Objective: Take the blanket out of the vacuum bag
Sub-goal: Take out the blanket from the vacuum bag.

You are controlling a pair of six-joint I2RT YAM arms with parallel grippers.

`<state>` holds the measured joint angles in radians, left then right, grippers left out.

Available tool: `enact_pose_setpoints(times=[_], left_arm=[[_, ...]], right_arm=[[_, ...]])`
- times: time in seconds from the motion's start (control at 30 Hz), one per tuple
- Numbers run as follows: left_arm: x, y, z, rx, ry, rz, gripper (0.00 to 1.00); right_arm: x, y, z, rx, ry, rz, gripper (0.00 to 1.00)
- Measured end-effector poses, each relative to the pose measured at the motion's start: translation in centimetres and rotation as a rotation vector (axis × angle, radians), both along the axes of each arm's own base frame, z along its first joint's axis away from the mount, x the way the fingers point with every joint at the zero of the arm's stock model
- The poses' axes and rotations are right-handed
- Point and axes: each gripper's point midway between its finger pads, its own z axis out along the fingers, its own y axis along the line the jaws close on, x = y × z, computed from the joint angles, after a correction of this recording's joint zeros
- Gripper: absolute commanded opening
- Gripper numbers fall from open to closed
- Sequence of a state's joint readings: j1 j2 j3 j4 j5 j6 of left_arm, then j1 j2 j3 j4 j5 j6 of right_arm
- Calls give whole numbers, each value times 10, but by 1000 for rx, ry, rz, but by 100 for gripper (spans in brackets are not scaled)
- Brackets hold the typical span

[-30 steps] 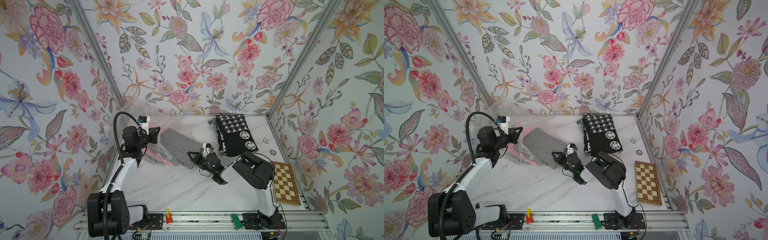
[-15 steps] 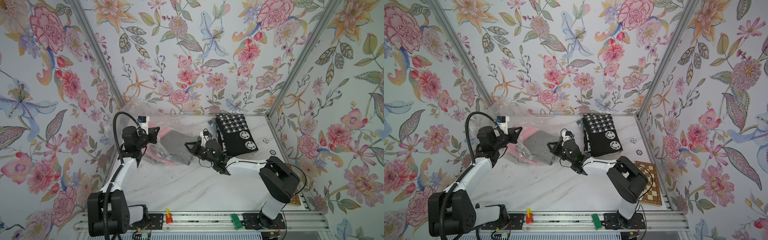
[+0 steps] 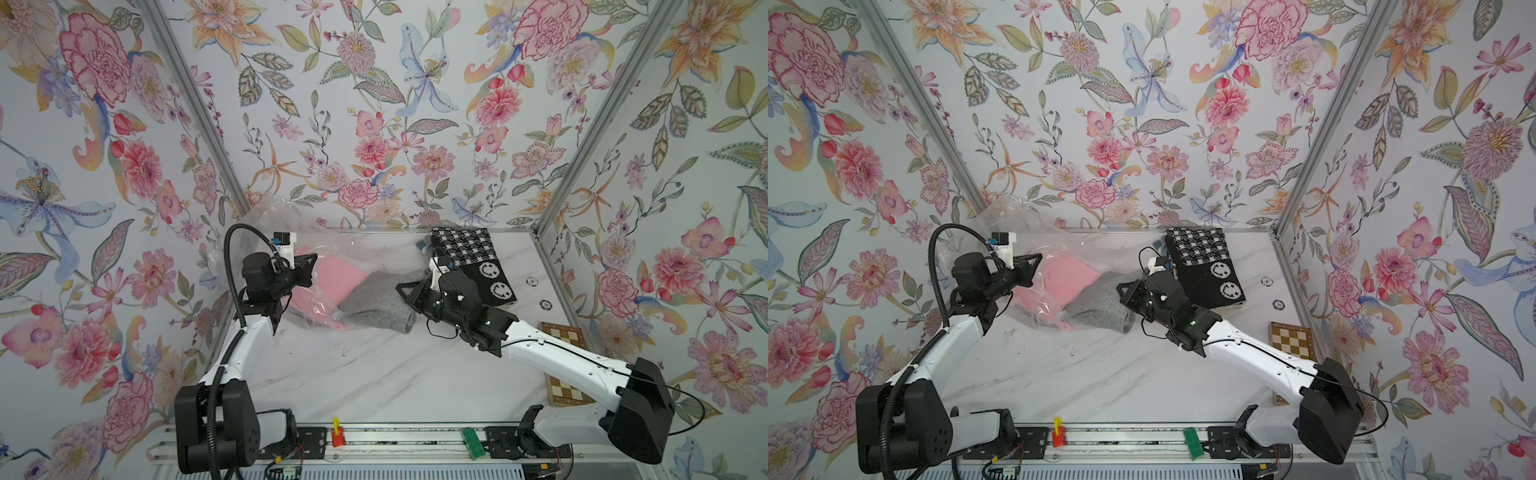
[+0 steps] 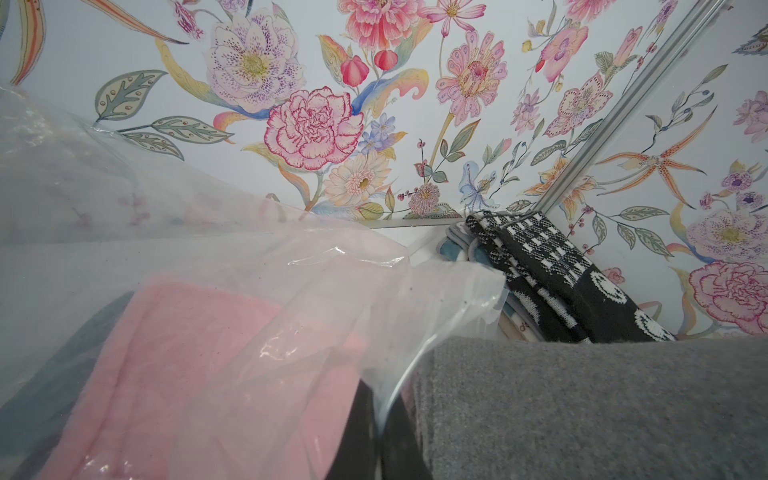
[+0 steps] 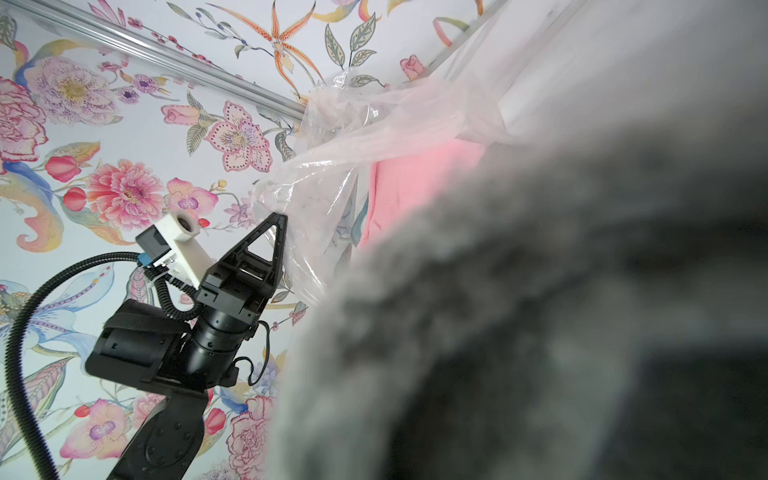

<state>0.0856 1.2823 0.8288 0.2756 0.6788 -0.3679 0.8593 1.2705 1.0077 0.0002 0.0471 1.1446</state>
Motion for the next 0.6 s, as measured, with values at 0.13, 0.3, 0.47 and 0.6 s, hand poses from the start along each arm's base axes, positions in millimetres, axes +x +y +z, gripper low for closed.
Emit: enact_pose_setpoints(times=[0.13, 0.3, 0.47, 0.6], left_arm=[[0, 1, 1, -8, -2, 3, 1], [1, 2, 4, -13, -9, 3, 1], [-1, 1, 1, -16, -6, -4, 2], [-4, 0, 1, -16, -7, -7, 2]], right_arm=[[0, -32, 24, -8, -11, -70, 0], [7, -72, 52, -12, -34, -173, 0], [14, -103, 84, -19, -57, -253, 0], [22, -128, 119, -7, -100, -310, 0]])
